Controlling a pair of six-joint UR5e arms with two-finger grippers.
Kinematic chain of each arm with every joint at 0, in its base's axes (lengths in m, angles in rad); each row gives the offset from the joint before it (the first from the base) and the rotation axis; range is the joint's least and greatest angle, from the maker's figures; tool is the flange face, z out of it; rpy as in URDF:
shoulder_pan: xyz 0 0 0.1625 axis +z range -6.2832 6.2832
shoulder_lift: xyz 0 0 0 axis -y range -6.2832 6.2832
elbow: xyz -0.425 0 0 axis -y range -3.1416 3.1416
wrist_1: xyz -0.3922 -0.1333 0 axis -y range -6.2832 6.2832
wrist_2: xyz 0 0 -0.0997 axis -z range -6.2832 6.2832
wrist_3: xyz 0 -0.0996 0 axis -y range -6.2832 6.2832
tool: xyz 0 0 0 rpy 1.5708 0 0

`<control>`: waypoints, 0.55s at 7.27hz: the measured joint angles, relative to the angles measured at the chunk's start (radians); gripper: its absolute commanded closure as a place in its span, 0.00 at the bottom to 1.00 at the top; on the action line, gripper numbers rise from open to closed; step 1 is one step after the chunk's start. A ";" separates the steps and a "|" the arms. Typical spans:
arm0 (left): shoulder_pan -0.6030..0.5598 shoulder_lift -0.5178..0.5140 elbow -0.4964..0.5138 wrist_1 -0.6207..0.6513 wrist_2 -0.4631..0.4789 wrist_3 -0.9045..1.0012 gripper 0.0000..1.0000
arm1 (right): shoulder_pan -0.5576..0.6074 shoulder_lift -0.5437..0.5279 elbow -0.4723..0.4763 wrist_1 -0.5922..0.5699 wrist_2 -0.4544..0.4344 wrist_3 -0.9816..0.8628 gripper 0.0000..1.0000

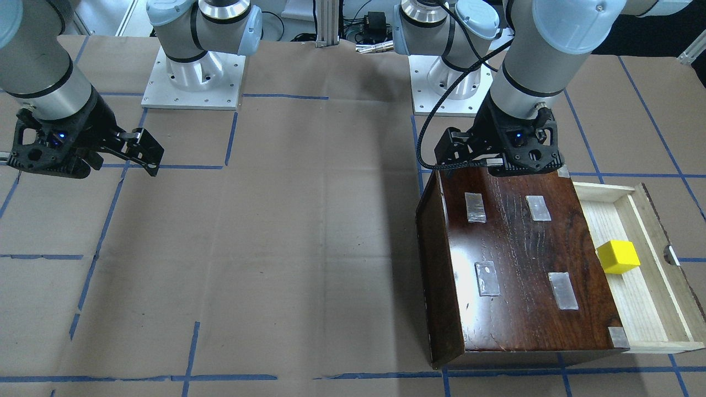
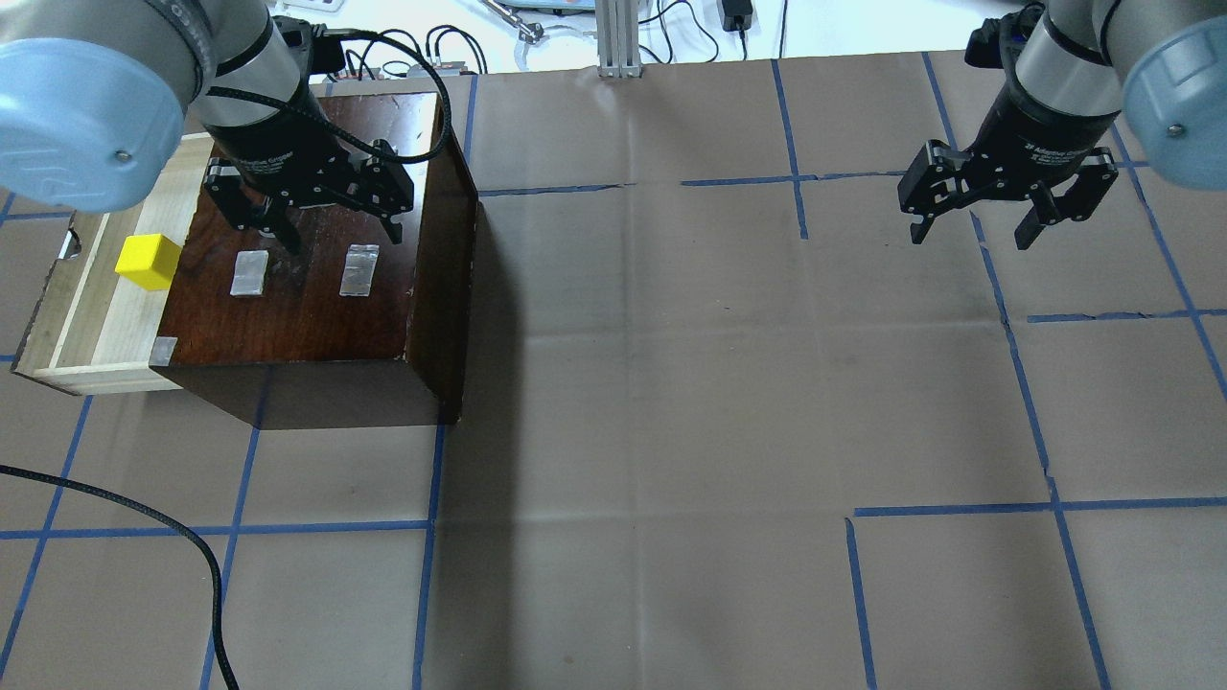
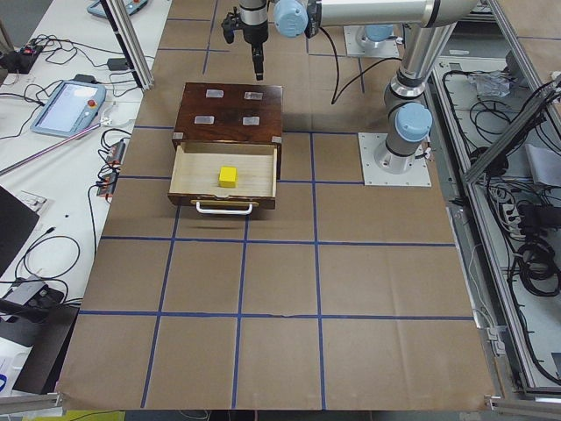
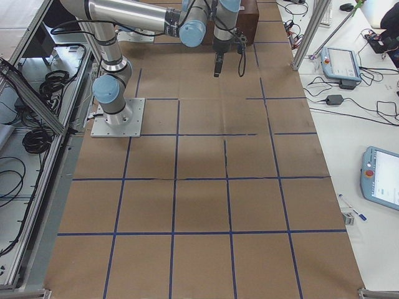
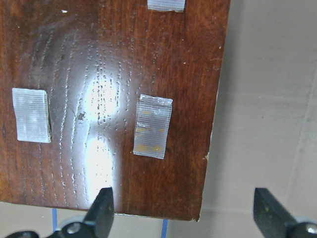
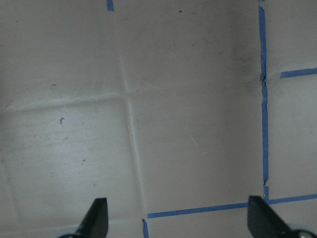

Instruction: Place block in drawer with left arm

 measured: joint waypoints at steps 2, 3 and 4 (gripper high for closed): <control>0.000 -0.002 0.000 0.007 0.001 0.002 0.01 | 0.000 0.000 0.000 0.000 0.000 -0.001 0.00; 0.000 -0.003 0.000 0.009 0.001 0.002 0.01 | 0.000 0.000 0.000 0.000 0.000 -0.001 0.00; 0.000 -0.004 0.000 0.009 0.001 0.003 0.01 | 0.000 0.000 0.000 0.000 0.000 -0.001 0.00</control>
